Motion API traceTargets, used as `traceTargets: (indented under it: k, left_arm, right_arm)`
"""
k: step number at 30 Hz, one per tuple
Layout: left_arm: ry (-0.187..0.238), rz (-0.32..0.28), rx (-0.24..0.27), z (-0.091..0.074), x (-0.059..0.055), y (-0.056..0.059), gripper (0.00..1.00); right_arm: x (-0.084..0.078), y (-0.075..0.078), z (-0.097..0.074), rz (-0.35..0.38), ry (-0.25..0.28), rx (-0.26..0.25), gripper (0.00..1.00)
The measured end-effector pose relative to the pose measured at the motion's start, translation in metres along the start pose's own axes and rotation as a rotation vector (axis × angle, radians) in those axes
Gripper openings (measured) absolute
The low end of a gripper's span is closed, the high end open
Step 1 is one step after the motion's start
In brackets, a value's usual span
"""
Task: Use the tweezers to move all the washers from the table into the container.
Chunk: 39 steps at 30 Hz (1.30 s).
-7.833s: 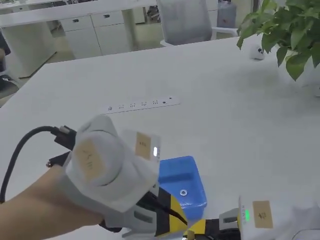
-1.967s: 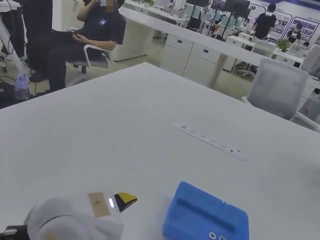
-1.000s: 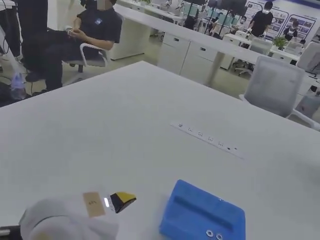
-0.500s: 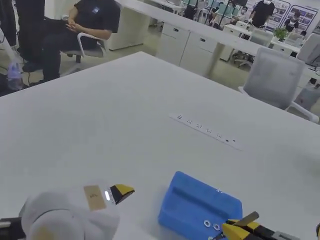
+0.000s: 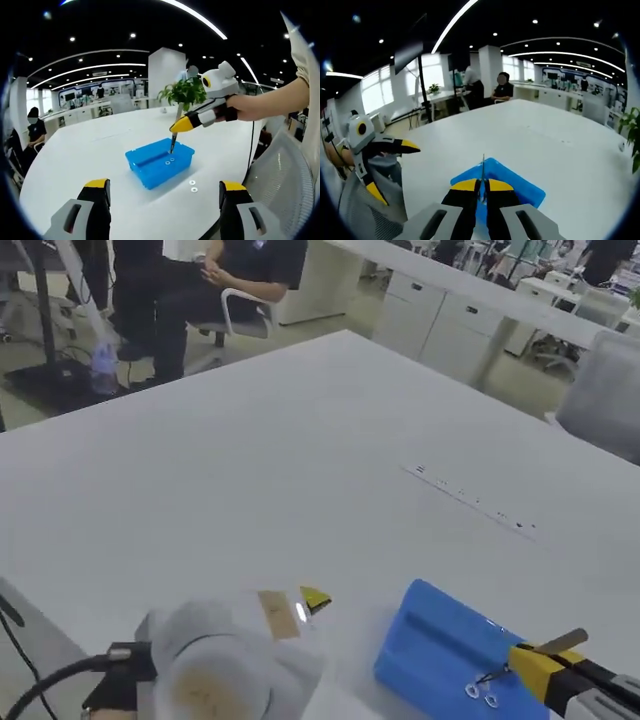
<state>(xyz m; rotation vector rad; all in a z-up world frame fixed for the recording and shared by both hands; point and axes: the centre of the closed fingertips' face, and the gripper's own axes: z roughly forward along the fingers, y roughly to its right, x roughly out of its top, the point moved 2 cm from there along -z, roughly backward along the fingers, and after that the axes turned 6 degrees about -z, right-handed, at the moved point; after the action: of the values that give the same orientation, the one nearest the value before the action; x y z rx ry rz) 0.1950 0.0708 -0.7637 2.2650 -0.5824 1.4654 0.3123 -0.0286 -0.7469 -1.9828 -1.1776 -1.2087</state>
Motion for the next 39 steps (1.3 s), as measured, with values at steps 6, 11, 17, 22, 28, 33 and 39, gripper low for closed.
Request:
traceTargets:
  k: [6, 11, 17, 22, 28, 33, 39]
  left_arm:
    - [-0.011, 0.013, -0.002, 0.002, -0.001, 0.0, 0.91]
    - [-0.023, 0.023, 0.0, 0.003, -0.003, 0.0, 0.91]
    - [-0.018, 0.012, 0.002, 0.002, -0.002, -0.001, 0.91]
    - [0.0, -0.011, 0.004, 0.002, 0.001, -0.003, 0.91]
    - [-0.013, 0.011, -0.03, 0.003, -0.001, 0.004, 0.91]
    - [-0.02, 0.013, -0.036, 0.003, -0.002, 0.005, 0.91]
    - [-0.004, -0.001, -0.01, 0.001, 0.001, 0.0, 0.92]
  right_arm:
    - [-0.011, 0.014, 0.027, 0.002, -0.035, -0.013, 0.02]
    - [-0.029, 0.016, 0.042, 0.041, -0.075, 0.006, 0.02]
    - [-0.037, 0.019, 0.046, 0.054, -0.087, 0.008, 0.02]
    - [-0.038, 0.016, 0.048, 0.04, -0.103, 0.009, 0.03]
    - [-0.041, 0.023, 0.049, 0.021, -0.106, -0.018, 0.03]
    - [-0.043, 0.025, 0.047, 0.033, -0.097, -0.037, 0.03]
    - [-0.031, 0.015, 0.033, 0.041, -0.053, -0.073, 0.03]
